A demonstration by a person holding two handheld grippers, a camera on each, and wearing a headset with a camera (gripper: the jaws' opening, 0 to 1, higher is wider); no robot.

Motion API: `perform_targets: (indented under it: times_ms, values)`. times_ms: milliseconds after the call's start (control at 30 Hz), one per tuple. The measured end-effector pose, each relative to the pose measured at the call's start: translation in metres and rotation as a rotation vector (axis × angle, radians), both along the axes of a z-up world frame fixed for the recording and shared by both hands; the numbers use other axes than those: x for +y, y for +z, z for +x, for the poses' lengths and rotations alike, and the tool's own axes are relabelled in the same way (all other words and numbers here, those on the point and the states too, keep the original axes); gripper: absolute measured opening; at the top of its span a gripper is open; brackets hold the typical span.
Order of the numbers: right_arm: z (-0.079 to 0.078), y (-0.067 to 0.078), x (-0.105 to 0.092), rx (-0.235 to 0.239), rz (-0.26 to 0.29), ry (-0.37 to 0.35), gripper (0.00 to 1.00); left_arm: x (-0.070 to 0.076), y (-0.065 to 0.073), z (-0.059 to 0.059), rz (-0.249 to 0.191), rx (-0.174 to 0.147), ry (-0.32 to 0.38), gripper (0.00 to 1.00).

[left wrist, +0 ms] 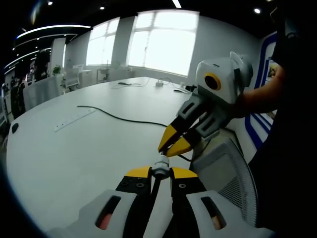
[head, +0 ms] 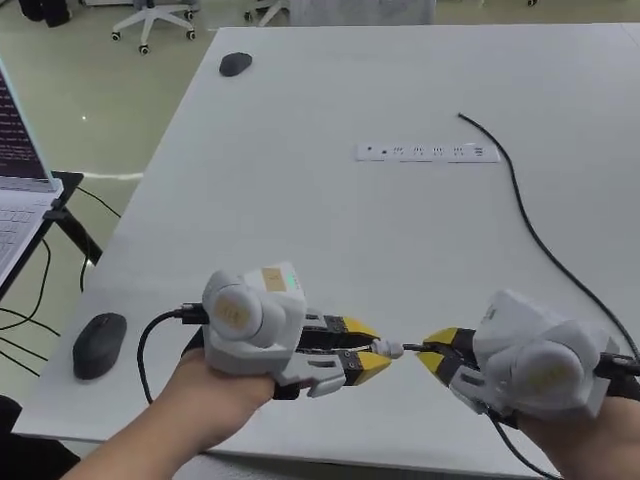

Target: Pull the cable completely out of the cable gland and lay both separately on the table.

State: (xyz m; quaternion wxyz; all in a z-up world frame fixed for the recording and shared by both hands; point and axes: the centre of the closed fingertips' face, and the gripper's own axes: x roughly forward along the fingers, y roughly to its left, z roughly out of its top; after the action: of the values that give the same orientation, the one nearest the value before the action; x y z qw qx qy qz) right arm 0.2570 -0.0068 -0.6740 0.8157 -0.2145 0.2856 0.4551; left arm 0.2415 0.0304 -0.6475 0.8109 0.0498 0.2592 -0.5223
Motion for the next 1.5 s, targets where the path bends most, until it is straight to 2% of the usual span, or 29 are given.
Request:
perform_targets:
  times_ms: [67, 133, 200, 367, 567, 633, 833, 900, 1167, 1333, 1500]
  values:
    - [0.002, -0.001, -0.004, 0.009, 0.017, -0.027, 0.00, 0.000, 0.000, 0.000, -0.001, -0.001, 0.002, 0.15]
    - [0.003, -0.004, -0.007, 0.047, 0.051, -0.077, 0.00, 0.001, 0.001, 0.001, -0.004, -0.001, 0.005, 0.15]
    - [0.005, -0.006, -0.011, 0.058, 0.065, -0.101, 0.00, 0.002, 0.001, 0.002, -0.005, -0.001, 0.008, 0.15]
    - [0.009, -0.018, -0.023, 0.151, 0.133, -0.232, 0.00, 0.005, 0.001, 0.003, -0.006, -0.005, 0.012, 0.15]
    - [0.008, -0.036, -0.038, 0.246, 0.165, -0.352, 0.00, 0.005, 0.001, 0.002, -0.006, -0.007, 0.009, 0.15]
    - [0.005, -0.043, -0.041, 0.305, 0.188, -0.396, 0.00, 0.006, 0.001, 0.001, -0.005, -0.007, 0.008, 0.15]
    - [0.003, -0.058, -0.050, 0.403, 0.236, -0.510, 0.00, 0.009, -0.001, -0.001, -0.001, -0.003, 0.006, 0.15]
    - [0.004, -0.058, -0.050, 0.408, 0.240, -0.516, 0.00, 0.010, -0.001, -0.002, -0.005, -0.002, 0.008, 0.15]
    - [0.002, -0.058, -0.046, 0.379, 0.210, -0.487, 0.02, 0.013, -0.001, -0.002, -0.004, 0.002, 0.008, 0.15]
    - [0.003, -0.055, -0.047, 0.334, 0.175, -0.461, 0.02, 0.012, -0.001, -0.002, -0.012, 0.010, 0.009, 0.15]
    - [0.003, -0.055, -0.048, 0.328, 0.169, -0.435, 0.03, 0.012, -0.001, -0.001, -0.016, 0.017, 0.013, 0.15]
